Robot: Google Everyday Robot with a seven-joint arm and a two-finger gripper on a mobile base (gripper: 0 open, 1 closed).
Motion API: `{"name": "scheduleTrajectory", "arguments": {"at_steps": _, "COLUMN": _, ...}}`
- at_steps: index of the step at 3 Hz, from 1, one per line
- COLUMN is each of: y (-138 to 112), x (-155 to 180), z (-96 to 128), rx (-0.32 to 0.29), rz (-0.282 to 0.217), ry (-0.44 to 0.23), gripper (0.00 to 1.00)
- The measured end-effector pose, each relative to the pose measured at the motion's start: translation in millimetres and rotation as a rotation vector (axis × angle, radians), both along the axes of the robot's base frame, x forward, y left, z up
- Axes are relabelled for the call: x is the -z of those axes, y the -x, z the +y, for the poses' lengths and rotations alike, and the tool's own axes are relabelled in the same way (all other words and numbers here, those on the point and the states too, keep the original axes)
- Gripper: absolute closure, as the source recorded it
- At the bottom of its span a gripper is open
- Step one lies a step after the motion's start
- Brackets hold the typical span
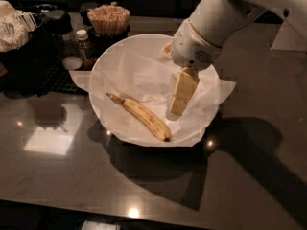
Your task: Pick banana from white bowl
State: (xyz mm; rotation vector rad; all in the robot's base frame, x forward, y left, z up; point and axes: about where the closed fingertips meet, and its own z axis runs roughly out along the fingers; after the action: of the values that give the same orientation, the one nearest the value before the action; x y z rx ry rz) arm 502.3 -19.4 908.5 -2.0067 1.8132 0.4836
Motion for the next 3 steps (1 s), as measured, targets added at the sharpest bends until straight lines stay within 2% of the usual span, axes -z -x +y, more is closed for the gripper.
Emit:
{"name": "scheduleTrajectory", "arguments": {"at_steps": 1, "y": 0.5, "x": 0.1, "z": 0.0, "rx": 0.000, "rz": 0.002, "ry": 0.001, "gripper": 0.16}}
{"name": "scheduleTrajectory", "arguments": {"at_steps": 2, "y": -2.0, "x": 0.8, "z": 2.8, "rx": 0.008, "rz": 0.003, "ry": -0.009, "gripper": 0.17}}
{"name": "scheduleTrajectory", "arguments": {"at_steps": 3, "y": -12.9, "x": 5.6, "z": 10.7, "rx": 0.051, "rz": 0.017, "ry": -0.031, "gripper": 0.17}}
